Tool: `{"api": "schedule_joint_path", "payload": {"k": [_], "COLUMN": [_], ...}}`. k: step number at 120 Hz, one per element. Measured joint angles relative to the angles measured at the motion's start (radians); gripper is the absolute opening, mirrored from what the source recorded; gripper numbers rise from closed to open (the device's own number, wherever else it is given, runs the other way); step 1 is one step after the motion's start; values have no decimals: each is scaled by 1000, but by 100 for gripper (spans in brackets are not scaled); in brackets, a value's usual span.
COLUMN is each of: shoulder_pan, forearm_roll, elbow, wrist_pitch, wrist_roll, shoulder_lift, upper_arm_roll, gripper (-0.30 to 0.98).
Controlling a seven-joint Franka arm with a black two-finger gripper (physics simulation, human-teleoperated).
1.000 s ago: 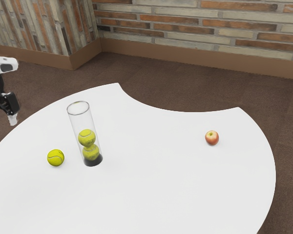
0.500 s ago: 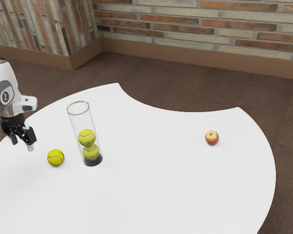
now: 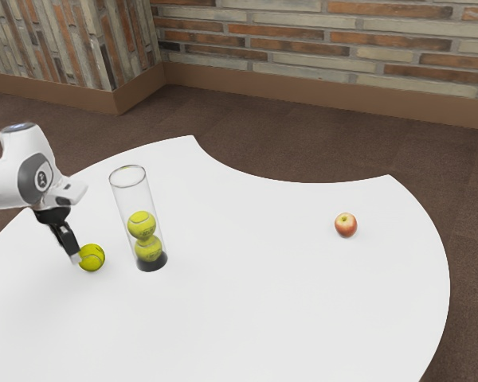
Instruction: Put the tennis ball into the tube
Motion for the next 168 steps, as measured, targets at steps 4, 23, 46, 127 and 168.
{"api": "schedule_joint_path", "payload": {"k": [4, 23, 46, 127, 168], "shoulder_pan": [6, 30, 31, 57, 64], "forearm_roll": [-9, -52, -98, -187, -215], "elbow": [14, 54, 59, 140, 120], "wrist_pitch": [2, 5, -1, 14, 14], "wrist_roll": [25, 124, 215, 379, 413], "shoulder_lift": [15, 61, 84, 198, 205], "upper_arm_roll": [-2, -32, -44, -101, -94], "gripper": [67, 67, 67, 67, 67]}}
